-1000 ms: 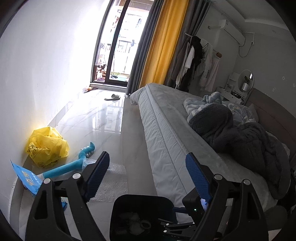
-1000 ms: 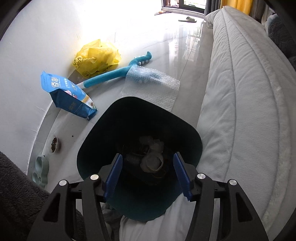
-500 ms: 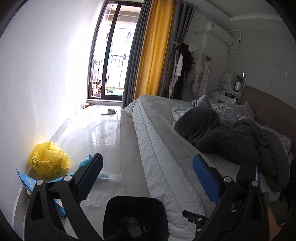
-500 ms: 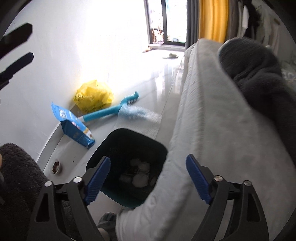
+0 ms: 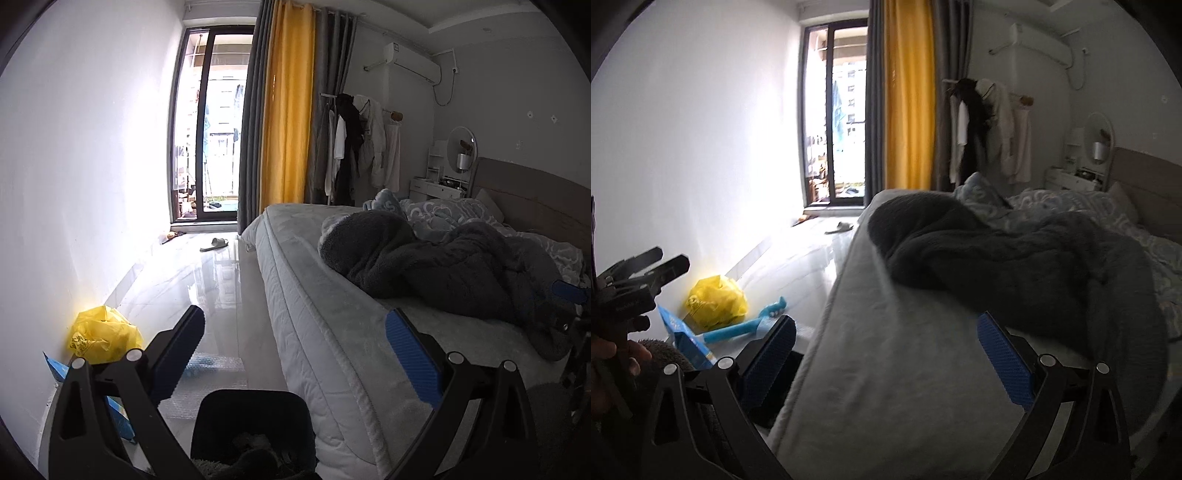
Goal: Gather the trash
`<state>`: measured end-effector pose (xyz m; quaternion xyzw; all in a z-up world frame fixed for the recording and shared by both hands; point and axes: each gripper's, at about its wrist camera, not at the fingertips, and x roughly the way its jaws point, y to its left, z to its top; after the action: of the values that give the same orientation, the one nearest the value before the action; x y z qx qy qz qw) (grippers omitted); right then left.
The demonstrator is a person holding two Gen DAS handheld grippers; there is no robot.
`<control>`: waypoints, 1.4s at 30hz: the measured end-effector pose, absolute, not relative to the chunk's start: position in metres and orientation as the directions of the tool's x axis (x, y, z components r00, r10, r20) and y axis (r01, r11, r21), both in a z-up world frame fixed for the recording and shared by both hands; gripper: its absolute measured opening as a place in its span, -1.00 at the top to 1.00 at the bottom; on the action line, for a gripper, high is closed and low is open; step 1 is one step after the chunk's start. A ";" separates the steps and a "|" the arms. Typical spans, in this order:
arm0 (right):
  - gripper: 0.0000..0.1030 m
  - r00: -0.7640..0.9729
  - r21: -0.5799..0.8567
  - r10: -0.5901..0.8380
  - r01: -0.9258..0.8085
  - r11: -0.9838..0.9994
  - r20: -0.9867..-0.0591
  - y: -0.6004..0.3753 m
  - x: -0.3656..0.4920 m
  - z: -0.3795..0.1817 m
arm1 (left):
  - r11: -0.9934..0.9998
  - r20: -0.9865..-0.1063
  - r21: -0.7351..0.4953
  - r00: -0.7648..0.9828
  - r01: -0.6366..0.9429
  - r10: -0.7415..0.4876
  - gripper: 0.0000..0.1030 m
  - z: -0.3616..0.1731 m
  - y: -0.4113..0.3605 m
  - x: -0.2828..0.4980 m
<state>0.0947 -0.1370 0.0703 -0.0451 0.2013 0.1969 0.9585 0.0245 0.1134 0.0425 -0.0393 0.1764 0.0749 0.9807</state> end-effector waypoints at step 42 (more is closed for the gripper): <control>-0.93 0.808 0.128 0.446 -0.432 0.893 -0.385 -0.200 0.070 0.043 | 0.985 -0.360 0.074 0.917 -0.153 0.169 -0.94 0.030 0.083 0.008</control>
<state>0.0699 -0.2004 0.0425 0.0174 0.2065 0.2310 0.9506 0.0079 0.0825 0.0298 0.0220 0.1859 0.0823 0.9789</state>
